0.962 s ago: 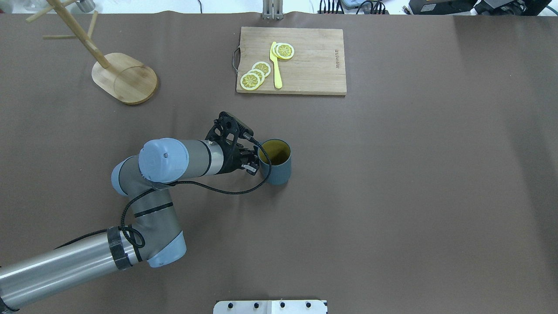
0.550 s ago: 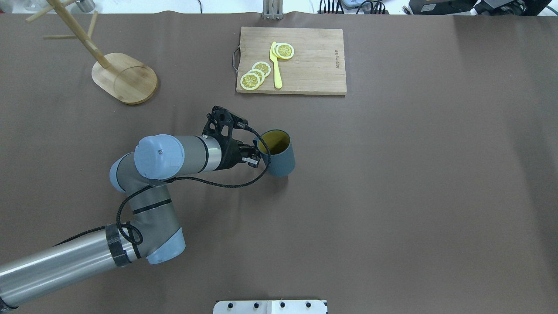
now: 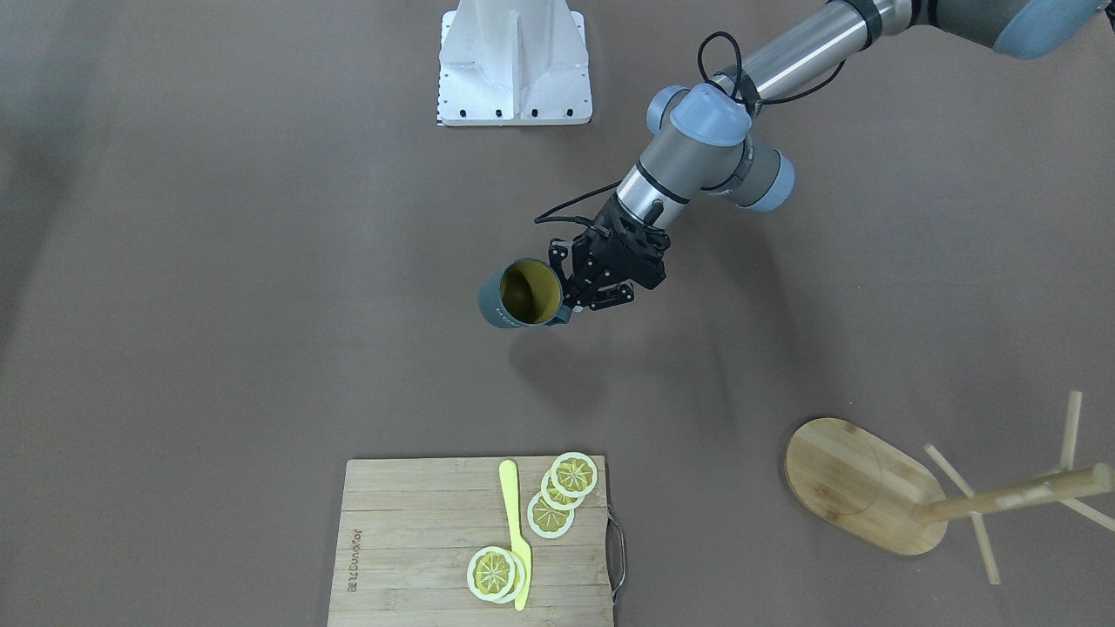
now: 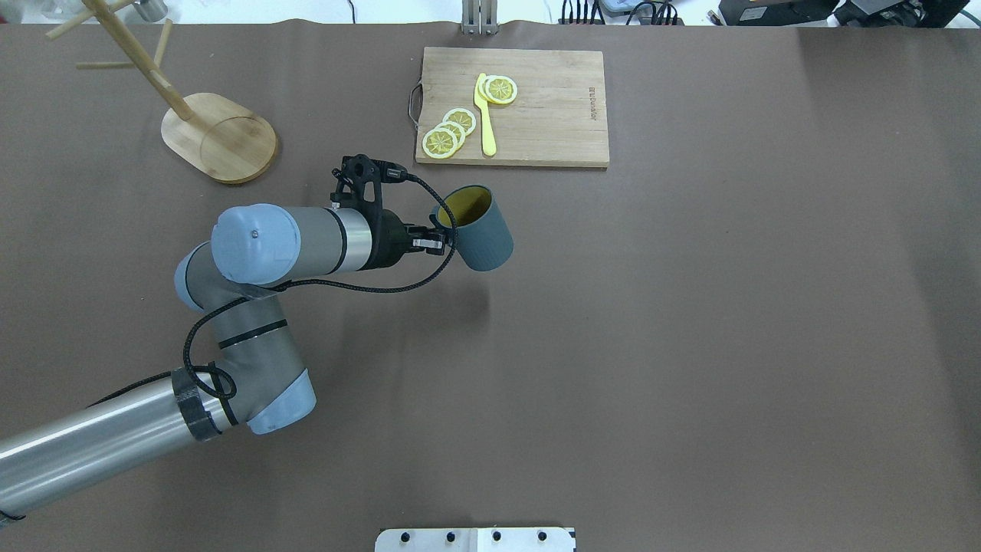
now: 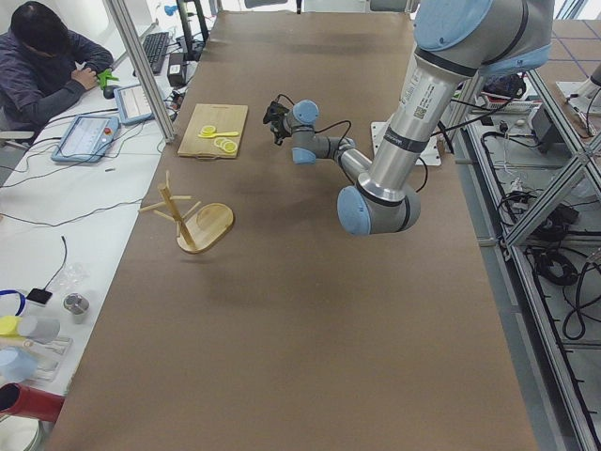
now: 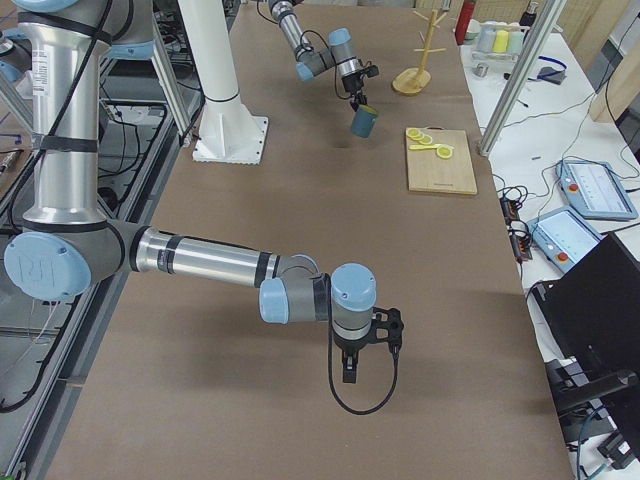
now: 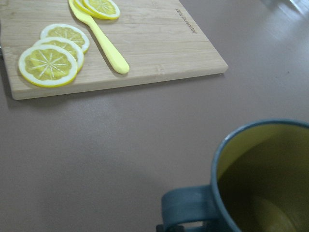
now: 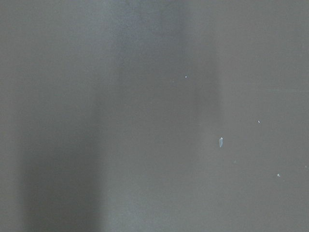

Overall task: Hang cup on storage rack
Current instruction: 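Lift the teal mug with the left gripper toward the wooden stand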

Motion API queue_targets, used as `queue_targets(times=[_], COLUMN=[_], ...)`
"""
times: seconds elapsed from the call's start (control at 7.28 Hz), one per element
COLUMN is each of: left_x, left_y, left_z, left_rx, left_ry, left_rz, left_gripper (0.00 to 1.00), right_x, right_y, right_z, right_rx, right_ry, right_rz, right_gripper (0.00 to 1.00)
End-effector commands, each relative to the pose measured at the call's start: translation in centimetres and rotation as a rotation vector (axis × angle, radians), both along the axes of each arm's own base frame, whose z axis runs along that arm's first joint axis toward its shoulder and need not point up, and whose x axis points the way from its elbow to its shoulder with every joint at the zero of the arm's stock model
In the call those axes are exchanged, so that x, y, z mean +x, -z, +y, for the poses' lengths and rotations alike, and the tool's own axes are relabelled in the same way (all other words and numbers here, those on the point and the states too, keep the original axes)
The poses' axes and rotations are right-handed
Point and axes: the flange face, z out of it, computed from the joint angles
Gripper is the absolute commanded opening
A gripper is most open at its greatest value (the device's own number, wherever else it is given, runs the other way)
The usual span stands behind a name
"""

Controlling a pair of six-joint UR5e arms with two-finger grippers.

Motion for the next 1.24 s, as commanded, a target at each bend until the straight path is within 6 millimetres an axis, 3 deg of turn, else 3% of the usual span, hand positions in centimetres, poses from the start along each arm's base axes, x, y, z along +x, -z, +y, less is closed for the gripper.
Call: queue_targets(times=[0.0,0.41,0.69,1.1], left_x=[-3.9,-10.9,-13.5,-18.1], left_y=[1.2,3.8,4.6,4.9], left_z=[-1.7,-4.7,-5.8,-8.7], left_rx=[-0.250,-0.579,-0.840,-1.087], left_ry=[-0.078,-0.060,-0.029,0.038], left_rz=[0.126,0.370,0.551,0.748], left_gripper=[0.00,0.00,0.00,0.00], right_x=[-0.1,-0.1,-0.1,-0.1], right_y=[0.1,0.2,0.4,0.8], right_z=[0.0,-0.1,-0.2,-0.5], right_rx=[0.018,0.010,0.011,0.018], right_ry=[0.005,0.006,0.007,0.008], right_rz=[0.001,0.001,-0.008,-0.009], right_gripper=[1.00,1.00,1.00,1.00])
